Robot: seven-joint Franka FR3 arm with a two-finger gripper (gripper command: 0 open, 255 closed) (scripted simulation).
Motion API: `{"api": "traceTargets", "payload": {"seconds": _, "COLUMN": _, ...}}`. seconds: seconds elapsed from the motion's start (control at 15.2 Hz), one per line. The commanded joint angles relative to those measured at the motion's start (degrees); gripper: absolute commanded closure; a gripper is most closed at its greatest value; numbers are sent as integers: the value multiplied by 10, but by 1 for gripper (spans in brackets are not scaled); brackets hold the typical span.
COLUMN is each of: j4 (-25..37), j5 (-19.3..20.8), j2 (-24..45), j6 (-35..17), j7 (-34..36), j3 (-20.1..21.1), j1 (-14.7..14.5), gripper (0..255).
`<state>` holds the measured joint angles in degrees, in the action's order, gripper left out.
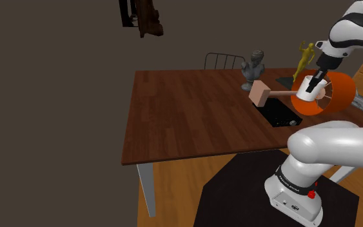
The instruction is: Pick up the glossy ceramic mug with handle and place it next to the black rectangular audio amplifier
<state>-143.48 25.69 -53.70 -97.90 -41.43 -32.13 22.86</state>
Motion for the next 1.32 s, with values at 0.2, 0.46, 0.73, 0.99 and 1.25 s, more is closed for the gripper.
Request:
{"api": "traceTargets", "payload": {"seconds": 0.2, "j4": 46, "j5": 37, "j2": 23, "j6": 0, "j7": -70, "j3": -69, "j1": 8, "gripper": 255}}
{"api": "traceTargets", "payload": {"seconds": 0.46, "j4": 94, "j5": 59, "j2": 51, "j6": -5, "j7": -125, "j3": -128, "j1": 2, "gripper": 255}}
{"api": "traceTargets", "payload": {"seconds": 0.73, "j4": 115, "j5": 47, "j2": 92, "j6": -30, "j7": -177, "j3": -152, "j1": 25, "gripper": 255}}
{"api": "traceTargets", "payload": {"seconds": 0.99, "j4": 82, "j5": 3, "j2": 141, "j6": -89, "j7": -221, "j3": -121, "j1": 99, "gripper": 255}}
{"api": "traceTargets", "payload": {"seconds": 1.25, "j4": 52, "j5": -44, "j2": 187, "j6": -143, "j7": -266, "j3": -77, "j1": 176, "gripper": 255}}
